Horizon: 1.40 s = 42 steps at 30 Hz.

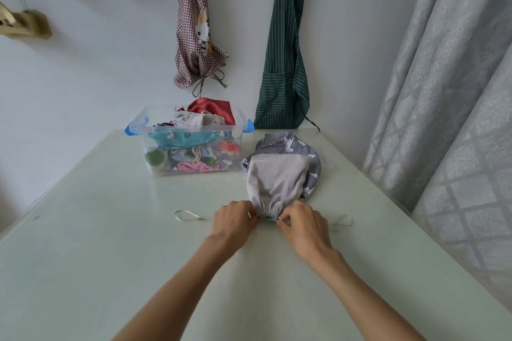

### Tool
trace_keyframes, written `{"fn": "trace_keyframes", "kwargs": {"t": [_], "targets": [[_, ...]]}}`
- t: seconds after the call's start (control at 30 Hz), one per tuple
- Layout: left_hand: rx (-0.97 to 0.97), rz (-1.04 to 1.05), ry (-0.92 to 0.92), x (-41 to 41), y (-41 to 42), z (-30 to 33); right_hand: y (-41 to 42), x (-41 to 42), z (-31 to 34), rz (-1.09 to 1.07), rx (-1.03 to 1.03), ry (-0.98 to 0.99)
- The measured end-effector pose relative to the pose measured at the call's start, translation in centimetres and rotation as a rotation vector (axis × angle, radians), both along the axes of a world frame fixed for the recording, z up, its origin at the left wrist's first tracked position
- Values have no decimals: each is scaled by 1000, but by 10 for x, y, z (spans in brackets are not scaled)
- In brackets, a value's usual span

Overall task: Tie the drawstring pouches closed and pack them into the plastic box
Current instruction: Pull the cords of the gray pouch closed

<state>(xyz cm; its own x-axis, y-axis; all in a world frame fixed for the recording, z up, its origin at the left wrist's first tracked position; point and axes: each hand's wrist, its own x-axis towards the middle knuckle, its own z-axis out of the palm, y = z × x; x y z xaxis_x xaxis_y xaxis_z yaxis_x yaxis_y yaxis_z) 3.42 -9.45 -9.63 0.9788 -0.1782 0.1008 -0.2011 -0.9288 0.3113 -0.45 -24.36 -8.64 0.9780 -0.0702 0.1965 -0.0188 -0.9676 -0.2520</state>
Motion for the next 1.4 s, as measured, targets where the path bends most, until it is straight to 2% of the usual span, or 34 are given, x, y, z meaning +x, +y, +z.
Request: {"fn": "trace_keyframes", "kwargs": {"t": [0.07, 0.17, 0.27, 0.43, 0.6, 0.7, 0.8, 0.87, 0.93, 1.0, 1.07, 1.2, 1.4], "targets": [[56, -36, -80, 3, 2, 3, -2, 2, -2, 31, 66, -29], [148, -98, -209, 7, 16, 10, -10, 3, 2, 120, 306, -10], [124, -166, -291, 9, 27, 12, -14, 6, 4, 171, 373, -51], [74, -173, -251, 8, 45, 5, -18, 11, -3, 135, 264, -8], [8, -45, -203, 3, 47, 1, -20, 10, -10, 126, 347, 5], [-107, 59, -190, -6, 43, 10, -16, 11, -4, 155, 455, -37], [-240, 149, -152, -21, 40, 13, -14, 11, 2, 151, 605, -61], [-392, 129, 10, -31, 31, 13, -11, 10, 5, 142, 676, -68], [-723, 111, 284, -35, 19, 15, -6, 9, 8, 153, 736, -57], [-1054, 177, 444, -37, 8, 20, 0, 7, 10, 182, 775, -39], [-1258, 292, 395, -32, 3, 23, 4, 6, 11, 206, 799, -42], [-1465, 393, 266, -16, 7, 27, 7, 12, 16, 231, 774, -62], [-1664, 174, 133, 18, 26, 45, 12, 44, 33, 203, 629, -306]]}}
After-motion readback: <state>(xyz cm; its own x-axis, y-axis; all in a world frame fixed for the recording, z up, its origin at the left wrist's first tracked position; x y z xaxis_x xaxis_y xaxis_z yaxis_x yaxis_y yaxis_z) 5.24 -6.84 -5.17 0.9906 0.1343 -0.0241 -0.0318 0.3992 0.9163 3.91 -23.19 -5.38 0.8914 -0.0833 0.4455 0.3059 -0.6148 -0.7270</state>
